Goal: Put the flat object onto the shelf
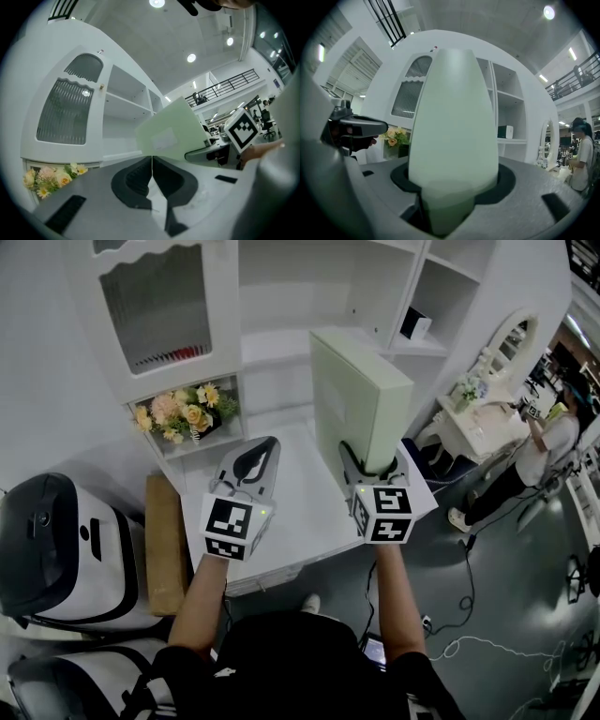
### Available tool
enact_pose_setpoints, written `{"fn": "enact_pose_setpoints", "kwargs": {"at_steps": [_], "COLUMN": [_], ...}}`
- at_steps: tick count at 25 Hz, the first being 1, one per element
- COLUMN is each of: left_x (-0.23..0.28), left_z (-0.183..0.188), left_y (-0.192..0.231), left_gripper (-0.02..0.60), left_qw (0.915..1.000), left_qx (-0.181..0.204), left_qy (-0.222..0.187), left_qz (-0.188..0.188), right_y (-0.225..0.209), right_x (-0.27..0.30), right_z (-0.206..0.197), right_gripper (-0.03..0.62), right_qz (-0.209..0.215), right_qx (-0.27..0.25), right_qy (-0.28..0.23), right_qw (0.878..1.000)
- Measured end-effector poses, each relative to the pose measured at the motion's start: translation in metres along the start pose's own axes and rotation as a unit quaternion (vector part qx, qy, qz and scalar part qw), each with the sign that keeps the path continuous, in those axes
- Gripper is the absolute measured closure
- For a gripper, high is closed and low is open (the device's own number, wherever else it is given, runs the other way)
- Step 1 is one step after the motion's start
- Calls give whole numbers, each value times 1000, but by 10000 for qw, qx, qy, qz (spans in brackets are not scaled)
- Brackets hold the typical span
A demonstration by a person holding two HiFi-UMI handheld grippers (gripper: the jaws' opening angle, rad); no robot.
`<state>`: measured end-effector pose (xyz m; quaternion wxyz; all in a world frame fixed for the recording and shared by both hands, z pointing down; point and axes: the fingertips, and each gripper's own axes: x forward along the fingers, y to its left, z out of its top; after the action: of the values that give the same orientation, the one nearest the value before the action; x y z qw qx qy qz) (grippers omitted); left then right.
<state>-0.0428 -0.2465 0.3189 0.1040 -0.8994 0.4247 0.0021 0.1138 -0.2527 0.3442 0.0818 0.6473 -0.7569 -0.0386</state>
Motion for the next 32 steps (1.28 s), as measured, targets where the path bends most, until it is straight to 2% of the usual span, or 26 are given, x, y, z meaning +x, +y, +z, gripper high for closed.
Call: {"fn": "enact_pose_setpoints", "kwargs": {"at_steps": [8, 12, 32], "left_x": [22, 31, 59], "left_z": [-3, -3, -10], "left_y": [-6, -4, -5], "left_gripper": [575, 575, 575], "left_qw": [9999, 9999, 9996], "left_qx": [-74, 20, -36], "left_qy": [71, 34, 120], "left_qz": [54, 139, 271], "right_y": [-18, -25, -37], "right_x": [19, 29, 64], "right_z": [-4, -4, 0], "right_gripper": [318, 318, 316], "right_qz": [110, 161, 405], "right_qx": [-118, -232, -869], "right_qy": [62, 106, 261], "right_qw": [9999, 9995, 9951]}}
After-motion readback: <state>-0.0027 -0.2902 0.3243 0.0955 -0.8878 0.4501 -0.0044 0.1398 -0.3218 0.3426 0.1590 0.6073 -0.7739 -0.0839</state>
